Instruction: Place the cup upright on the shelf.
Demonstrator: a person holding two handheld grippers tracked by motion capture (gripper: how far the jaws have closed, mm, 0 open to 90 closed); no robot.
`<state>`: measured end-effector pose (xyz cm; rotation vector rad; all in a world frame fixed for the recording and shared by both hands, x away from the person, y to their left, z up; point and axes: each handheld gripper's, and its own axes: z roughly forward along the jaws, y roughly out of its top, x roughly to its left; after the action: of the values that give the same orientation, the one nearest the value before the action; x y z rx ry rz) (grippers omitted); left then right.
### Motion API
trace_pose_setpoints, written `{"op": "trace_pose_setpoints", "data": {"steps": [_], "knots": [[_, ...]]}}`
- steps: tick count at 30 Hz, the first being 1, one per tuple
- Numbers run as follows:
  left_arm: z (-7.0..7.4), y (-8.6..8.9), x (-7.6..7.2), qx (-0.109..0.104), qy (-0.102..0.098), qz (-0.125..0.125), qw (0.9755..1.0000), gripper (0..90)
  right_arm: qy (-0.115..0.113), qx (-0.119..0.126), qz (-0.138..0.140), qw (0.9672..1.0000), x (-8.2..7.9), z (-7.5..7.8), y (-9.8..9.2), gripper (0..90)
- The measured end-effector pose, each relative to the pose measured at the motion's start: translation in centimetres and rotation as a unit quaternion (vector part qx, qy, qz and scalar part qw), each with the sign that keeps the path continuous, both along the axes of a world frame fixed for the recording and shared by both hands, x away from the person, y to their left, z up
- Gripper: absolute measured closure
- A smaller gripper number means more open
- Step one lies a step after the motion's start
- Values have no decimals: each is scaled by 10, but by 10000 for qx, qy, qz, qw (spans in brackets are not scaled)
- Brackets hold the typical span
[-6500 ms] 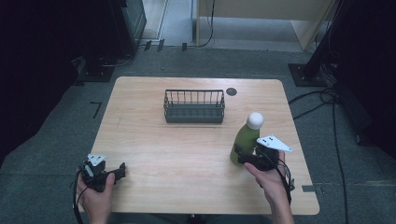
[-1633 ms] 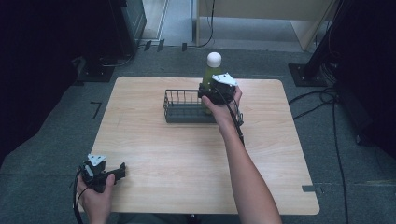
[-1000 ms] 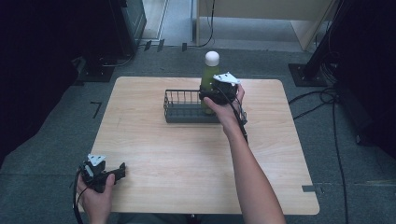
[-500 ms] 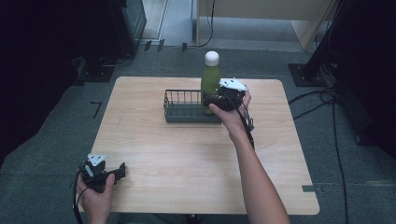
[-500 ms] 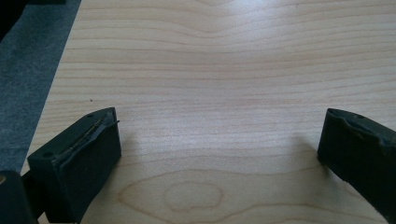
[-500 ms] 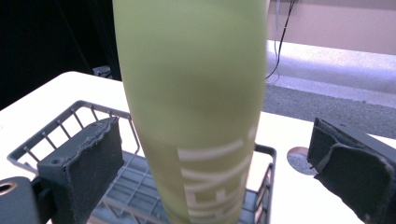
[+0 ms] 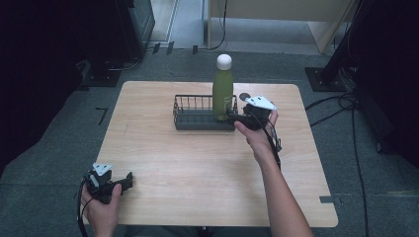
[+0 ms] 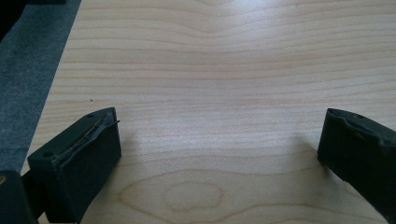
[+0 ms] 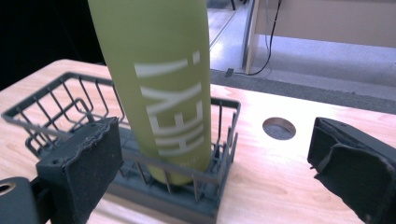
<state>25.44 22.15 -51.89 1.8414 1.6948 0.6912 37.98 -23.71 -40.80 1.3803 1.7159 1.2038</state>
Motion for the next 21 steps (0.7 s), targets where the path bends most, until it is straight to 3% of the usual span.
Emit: {"op": "trace_pose_setpoints", "data": {"steps": [21], "knots": [[0,0,0,-2,-2,0,10000,0,286,-55,-180,9994,-36,-42,-30,28]]}}
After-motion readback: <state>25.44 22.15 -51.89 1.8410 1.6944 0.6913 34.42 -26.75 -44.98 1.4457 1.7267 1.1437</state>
